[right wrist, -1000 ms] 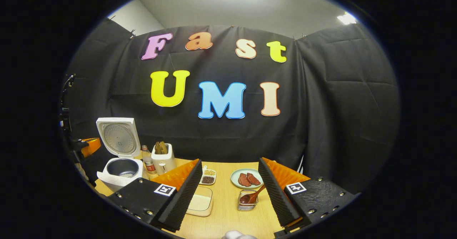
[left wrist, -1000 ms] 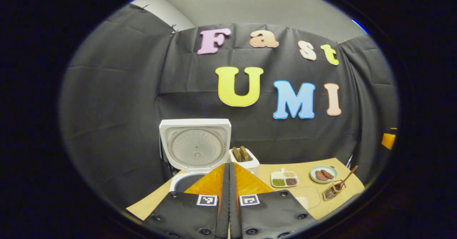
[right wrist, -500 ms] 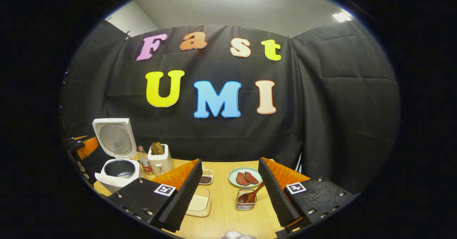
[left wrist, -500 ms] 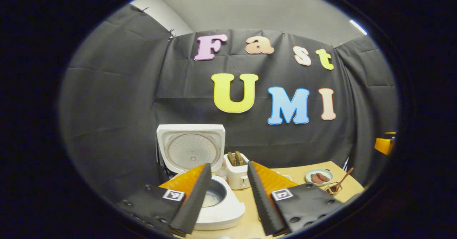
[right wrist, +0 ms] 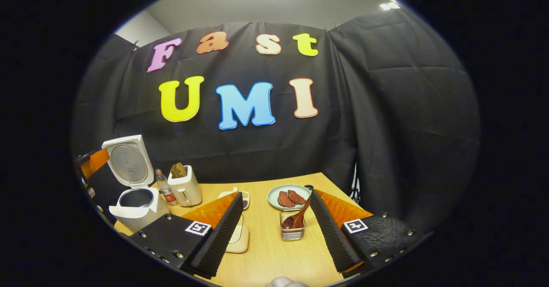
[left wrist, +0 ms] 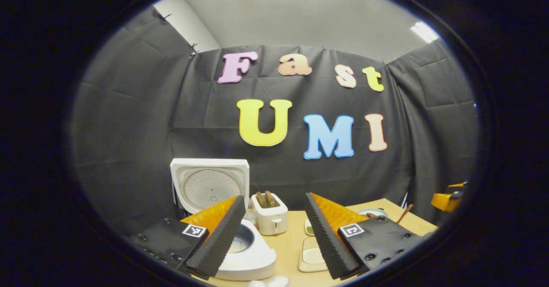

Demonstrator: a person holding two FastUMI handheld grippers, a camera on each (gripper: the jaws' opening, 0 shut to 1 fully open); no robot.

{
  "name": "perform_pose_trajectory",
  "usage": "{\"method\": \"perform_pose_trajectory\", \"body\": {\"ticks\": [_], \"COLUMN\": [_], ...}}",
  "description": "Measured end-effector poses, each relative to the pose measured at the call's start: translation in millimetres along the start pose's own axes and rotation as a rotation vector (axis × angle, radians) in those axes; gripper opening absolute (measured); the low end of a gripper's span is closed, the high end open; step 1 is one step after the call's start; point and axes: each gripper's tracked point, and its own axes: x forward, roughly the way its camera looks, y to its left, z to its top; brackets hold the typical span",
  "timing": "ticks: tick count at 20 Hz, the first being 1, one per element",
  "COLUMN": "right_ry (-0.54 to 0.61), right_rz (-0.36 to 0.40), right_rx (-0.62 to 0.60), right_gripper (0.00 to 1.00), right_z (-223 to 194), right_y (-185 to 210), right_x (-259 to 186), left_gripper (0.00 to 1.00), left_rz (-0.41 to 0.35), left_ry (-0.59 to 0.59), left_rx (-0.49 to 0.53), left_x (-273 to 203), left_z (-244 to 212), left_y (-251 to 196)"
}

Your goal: Close the left gripper, press the button to open the rice cooker; take a wooden spoon from the chopstick holder with the right hand, scoop a spoonful of rice and pour it into the rice cooker, then put the wooden spoon back into the chopstick holder.

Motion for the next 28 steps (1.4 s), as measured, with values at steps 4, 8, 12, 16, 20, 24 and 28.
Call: {"method": "perform_pose_trajectory", "body": {"ticks": [4, 8, 12, 16, 20, 24, 28], "right_ry": [0.098, 0.115, 0.149, 0.180, 0.220, 0.248, 0.255], "right_rz": [-0.020, -0.039, -0.033, -0.016, -0.004, -0.005, 0.013], "right_rx": [0.067, 0.084, 0.130, 0.146, 0.159, 0.170, 0.199], "right_gripper": [0.96, 0.98, 0.98, 0.98, 0.98, 0.98, 0.98], "right_z": [-49.4, -72.4, -92.6, -106.3, -121.6, -128.3, -127.2], "right_y": [-22.0, -46.4, -63.7, -68.6, -69.6, -75.0, -74.0], "right_x": [27.7, 78.1, 138.1, 194.9, 245.0, 280.5, 294.0], "left_gripper": [0.97, 0.97, 0.96, 0.98, 0.98, 0.97, 0.95], "left_rz": [-0.026, -0.015, 0.010, 0.044, 0.082, 0.111, 0.119], "left_ry": [-0.001, 0.018, 0.026, 0.042, 0.057, 0.090, 0.101], "left_rx": [0.051, 0.061, 0.090, 0.095, 0.111, 0.114, 0.119], "left_x": [7.2, 10.6, 12.9, 16.2, 24.4, 31.4, 34.3], "left_z": [1.8, -1.9, -3.3, -5.1, -6.2, -17.3, -19.0], "left_y": [-18.4, -35.2, -45.0, -49.5, -49.6, -49.2, -51.9]}}
